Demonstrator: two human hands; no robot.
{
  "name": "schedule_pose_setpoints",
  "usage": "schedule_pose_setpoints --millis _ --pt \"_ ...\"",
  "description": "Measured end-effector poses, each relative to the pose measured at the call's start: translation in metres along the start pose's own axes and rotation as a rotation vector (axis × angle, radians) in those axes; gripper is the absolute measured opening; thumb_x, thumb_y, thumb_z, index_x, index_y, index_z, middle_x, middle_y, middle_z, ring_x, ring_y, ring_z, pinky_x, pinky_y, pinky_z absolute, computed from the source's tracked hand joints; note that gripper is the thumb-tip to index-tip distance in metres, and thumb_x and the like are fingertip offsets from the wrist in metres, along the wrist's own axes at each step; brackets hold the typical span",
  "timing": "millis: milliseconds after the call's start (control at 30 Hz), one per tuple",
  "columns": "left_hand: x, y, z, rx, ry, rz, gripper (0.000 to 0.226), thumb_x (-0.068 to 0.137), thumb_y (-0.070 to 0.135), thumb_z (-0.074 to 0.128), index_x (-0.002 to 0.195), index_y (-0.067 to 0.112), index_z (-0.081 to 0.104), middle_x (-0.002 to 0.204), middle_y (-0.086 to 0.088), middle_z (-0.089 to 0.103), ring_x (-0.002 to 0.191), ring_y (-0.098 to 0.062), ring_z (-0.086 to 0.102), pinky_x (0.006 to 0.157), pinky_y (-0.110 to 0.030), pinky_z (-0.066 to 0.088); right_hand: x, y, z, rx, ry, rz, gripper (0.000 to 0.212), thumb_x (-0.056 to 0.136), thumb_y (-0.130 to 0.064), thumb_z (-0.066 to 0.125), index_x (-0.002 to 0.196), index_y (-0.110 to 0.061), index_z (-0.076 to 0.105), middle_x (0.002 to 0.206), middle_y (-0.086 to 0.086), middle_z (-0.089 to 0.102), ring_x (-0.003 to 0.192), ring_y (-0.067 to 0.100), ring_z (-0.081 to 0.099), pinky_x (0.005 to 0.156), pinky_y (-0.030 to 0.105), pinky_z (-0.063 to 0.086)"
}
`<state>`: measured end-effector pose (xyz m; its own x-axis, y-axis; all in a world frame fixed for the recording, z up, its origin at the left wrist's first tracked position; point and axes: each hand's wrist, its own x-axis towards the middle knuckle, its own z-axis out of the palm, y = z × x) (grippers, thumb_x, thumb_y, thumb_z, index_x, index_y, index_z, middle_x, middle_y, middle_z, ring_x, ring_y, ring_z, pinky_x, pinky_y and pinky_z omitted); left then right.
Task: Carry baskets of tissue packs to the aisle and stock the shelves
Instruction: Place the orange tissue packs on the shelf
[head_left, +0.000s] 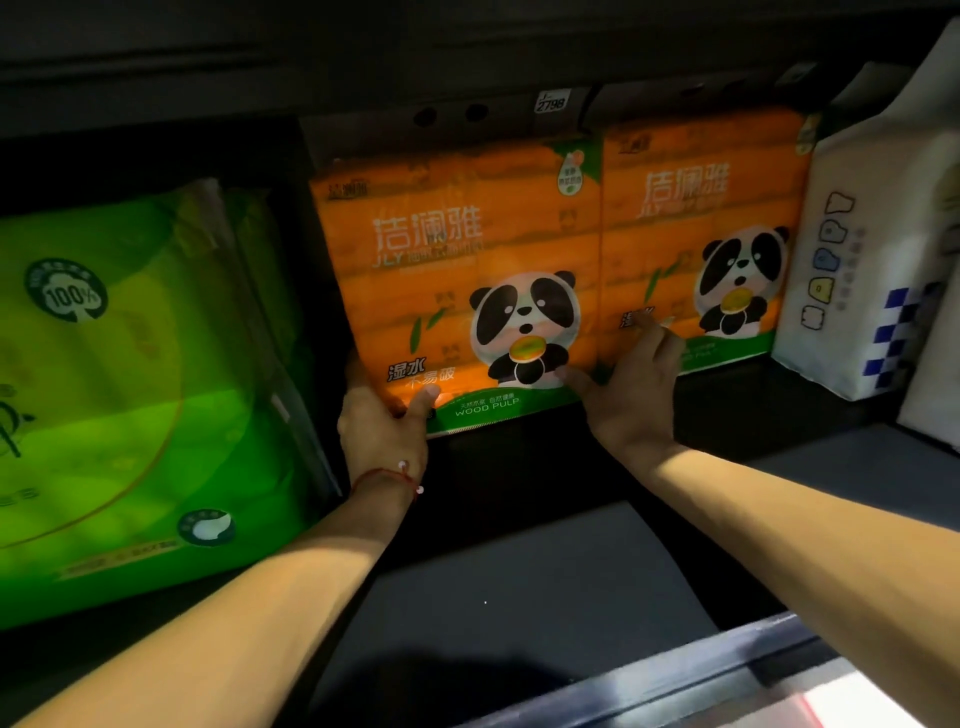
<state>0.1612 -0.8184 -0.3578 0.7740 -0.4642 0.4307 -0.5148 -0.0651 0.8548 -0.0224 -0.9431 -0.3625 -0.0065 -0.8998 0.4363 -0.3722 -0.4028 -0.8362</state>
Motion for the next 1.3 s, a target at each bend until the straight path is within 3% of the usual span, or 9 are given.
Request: schedule_pose_setpoints --millis 100,200,267,367,500,667,967,1067,1300 --pt "-0.014 0.008 -0.009 0.047 0.019 -0.032 0.090 0.077 0.027 0.087 0.151 0.016 0.038 0.142 -0.010 0.054 0.131 -0.029 0.054 0.113 -0.039 0.042 -0.011 -0.007 -0.013 -0.085 -0.119 -0.028 0.097 0.088 -0.026 0.083 0.162 -0.014 0.021 0.164 0.014 0.023 0.151 0.035 0.024 0.126 0.046 0.024" --pt "-0.036 0.031 -0.022 0.153 0.040 0.026 0.085 0.078 0.015 0.084 0.150 0.009 0.038 0.147 -0.013 0.042 0.137 -0.027 0.043 0.115 -0.029 0.032 -0.021 -0.021 -0.036 -0.371 -0.288 -0.155 0.053 0.095 -0.020 0.068 0.145 -0.018 0.053 0.154 0.012 0.045 0.143 0.038 0.040 0.120 0.050 0.037" --pt "-0.051 0.050 -0.035 0.284 -0.015 0.096 0.070 0.080 0.014 0.080 0.141 0.009 0.045 0.146 -0.013 0.041 0.134 -0.030 0.046 0.112 -0.035 0.037 -0.033 -0.042 -0.057 -0.512 -0.400 -0.214 0.036 0.097 -0.022 0.064 0.132 -0.017 0.064 0.144 0.010 0.054 0.137 0.037 0.047 0.111 0.049 0.045" --pt "-0.074 0.071 -0.059 0.551 -0.203 0.229 0.058 0.087 0.027 0.072 0.139 0.018 0.048 0.145 -0.008 0.041 0.130 -0.032 0.047 0.098 -0.048 0.048 -0.061 -0.070 -0.088 -0.658 -0.470 -0.325 0.028 0.096 -0.033 0.064 0.119 -0.018 0.068 0.135 0.008 0.060 0.130 0.033 0.051 0.099 0.043 0.047" --pt "-0.109 0.108 -0.103 0.816 -0.326 0.468 0.044 0.094 0.040 0.058 0.134 0.021 0.056 0.137 -0.007 0.053 0.121 -0.033 0.052 0.088 -0.046 0.049 -0.101 -0.100 -0.131 -0.774 -0.453 -0.456 0.034 0.097 -0.044 0.059 0.108 -0.014 0.073 0.114 0.011 0.070 0.110 0.033 0.063 0.086 0.039 0.046" --pt "-0.154 0.142 -0.150 0.998 -0.467 0.577 0.047 0.098 0.048 0.047 0.136 0.022 0.055 0.133 -0.004 0.058 0.116 -0.032 0.055 0.080 -0.044 0.047 -0.149 -0.132 -0.179 -0.828 -0.474 -0.564 0.040 0.095 -0.046 0.058 0.116 -0.015 0.072 0.117 0.010 0.068 0.111 0.032 0.059 0.086 0.045 0.048" --pt "-0.230 0.165 -0.242 0.974 -0.495 0.718 0.046 0.092 0.047 0.050 0.125 0.018 0.063 0.124 -0.001 0.063 0.105 -0.027 0.058 0.075 -0.041 0.044 -0.252 -0.179 -0.257 -0.855 -0.584 -0.607 0.037 0.090 -0.044 0.062 0.103 -0.010 0.070 0.101 0.011 0.066 0.100 0.033 0.057 0.087 0.047 0.047" --pt "-0.251 0.176 -0.278 0.945 -0.527 0.758 0.044 0.091 0.044 0.054 0.122 0.014 0.066 0.125 -0.006 0.064 0.103 -0.030 0.060 0.073 -0.041 0.045 -0.289 -0.198 -0.278 -0.880 -0.595 -0.590 0.038 0.090 -0.044 0.061 0.104 -0.011 0.071 0.104 0.012 0.068 0.103 0.034 0.058 0.092 0.048 0.046" --pt "-0.297 0.178 -0.351 0.874 -0.708 0.769 0.047 0.095 0.046 0.050 0.129 0.015 0.061 0.140 -0.009 0.057 0.116 -0.033 0.057 0.081 -0.044 0.050 -0.381 -0.234 -0.309 -0.916 -0.556 -0.456 0.041 0.089 -0.043 0.052 0.106 -0.012 0.072 0.108 0.009 0.068 0.107 0.034 0.058 0.097 0.047 0.040"
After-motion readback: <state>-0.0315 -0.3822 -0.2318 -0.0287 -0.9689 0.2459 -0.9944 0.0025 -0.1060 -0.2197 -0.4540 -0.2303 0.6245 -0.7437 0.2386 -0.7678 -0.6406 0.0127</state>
